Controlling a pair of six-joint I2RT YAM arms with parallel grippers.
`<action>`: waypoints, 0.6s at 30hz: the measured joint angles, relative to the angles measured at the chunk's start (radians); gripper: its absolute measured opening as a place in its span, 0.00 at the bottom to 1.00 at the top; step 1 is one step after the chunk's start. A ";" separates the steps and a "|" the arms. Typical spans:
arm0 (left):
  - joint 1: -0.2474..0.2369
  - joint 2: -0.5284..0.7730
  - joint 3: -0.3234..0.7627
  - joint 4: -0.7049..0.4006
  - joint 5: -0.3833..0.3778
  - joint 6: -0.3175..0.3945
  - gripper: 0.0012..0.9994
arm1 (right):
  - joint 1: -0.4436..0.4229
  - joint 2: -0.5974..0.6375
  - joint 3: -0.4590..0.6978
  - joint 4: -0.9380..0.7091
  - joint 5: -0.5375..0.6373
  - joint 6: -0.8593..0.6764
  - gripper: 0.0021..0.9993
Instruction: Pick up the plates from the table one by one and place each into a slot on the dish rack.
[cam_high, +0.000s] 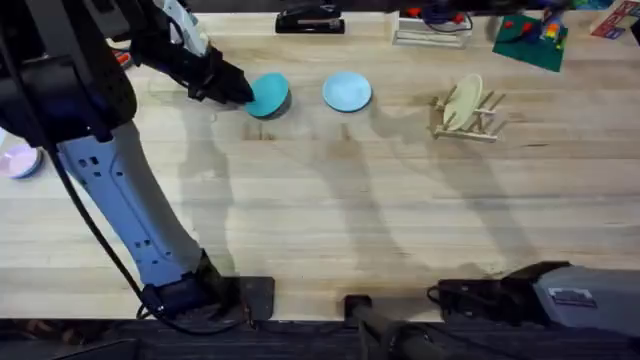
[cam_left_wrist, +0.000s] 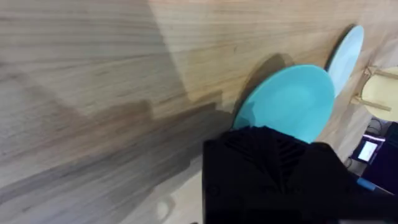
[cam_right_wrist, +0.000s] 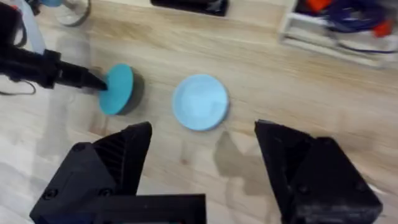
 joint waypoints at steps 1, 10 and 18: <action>0.000 0.000 0.000 0.000 0.000 0.000 0.04 | 0.015 0.031 0.000 0.024 0.000 0.021 0.99; 0.000 0.000 0.000 0.001 0.000 0.000 0.04 | 0.100 0.282 0.000 0.219 -0.004 0.266 0.99; 0.000 0.000 0.000 0.005 0.000 0.000 0.04 | 0.209 0.516 0.000 0.428 -0.090 0.490 1.00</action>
